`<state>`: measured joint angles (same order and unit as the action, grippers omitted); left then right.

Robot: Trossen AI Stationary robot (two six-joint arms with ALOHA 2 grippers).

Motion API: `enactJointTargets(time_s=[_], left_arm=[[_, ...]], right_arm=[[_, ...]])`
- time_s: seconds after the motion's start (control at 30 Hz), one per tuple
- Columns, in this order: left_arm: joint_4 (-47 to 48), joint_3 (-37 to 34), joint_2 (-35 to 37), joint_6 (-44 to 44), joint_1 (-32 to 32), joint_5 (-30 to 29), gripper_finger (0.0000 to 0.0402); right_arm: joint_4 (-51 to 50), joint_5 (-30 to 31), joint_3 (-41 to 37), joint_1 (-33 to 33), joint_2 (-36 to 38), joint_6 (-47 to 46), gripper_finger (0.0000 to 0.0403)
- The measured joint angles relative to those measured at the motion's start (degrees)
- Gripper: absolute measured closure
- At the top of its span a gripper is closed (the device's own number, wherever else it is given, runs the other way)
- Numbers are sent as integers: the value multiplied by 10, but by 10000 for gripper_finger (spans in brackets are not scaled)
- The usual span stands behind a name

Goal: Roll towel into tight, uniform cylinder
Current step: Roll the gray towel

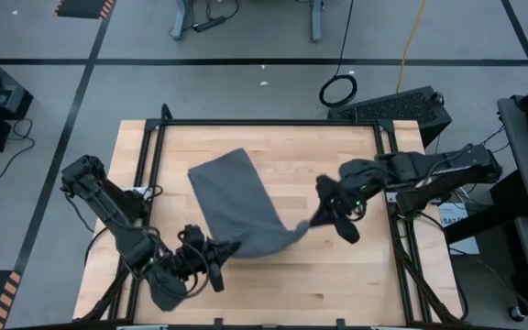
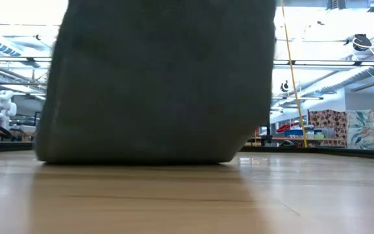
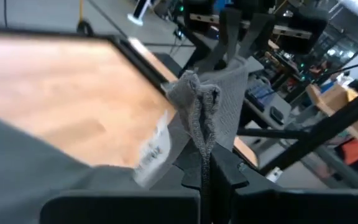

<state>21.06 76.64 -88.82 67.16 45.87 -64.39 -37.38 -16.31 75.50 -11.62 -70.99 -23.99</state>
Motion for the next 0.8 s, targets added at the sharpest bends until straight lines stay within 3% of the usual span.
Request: enactJointTargets(time_s=[0.1,0.23,0.37,0.5,0.73,0.8], left_arm=[[0,0,-30,78,16,-1,398],[-32,0,-72,160,33,-1,399],[-148,0,-99,125,40,2,399],[-187,0,-110,74,39,5,400],[-121,0,-108,75,35,-90,400],[-109,0,-106,75,25,-74,400]], right_arm=[[-42,-74,0,-1,-2,-28,403],[-94,-122,0,0,4,-29,402],[-133,-181,1,9,7,-20,402],[-124,-160,1,9,0,15,402],[-78,-95,1,51,-65,86,402],[-76,-95,1,68,-78,92,402]])
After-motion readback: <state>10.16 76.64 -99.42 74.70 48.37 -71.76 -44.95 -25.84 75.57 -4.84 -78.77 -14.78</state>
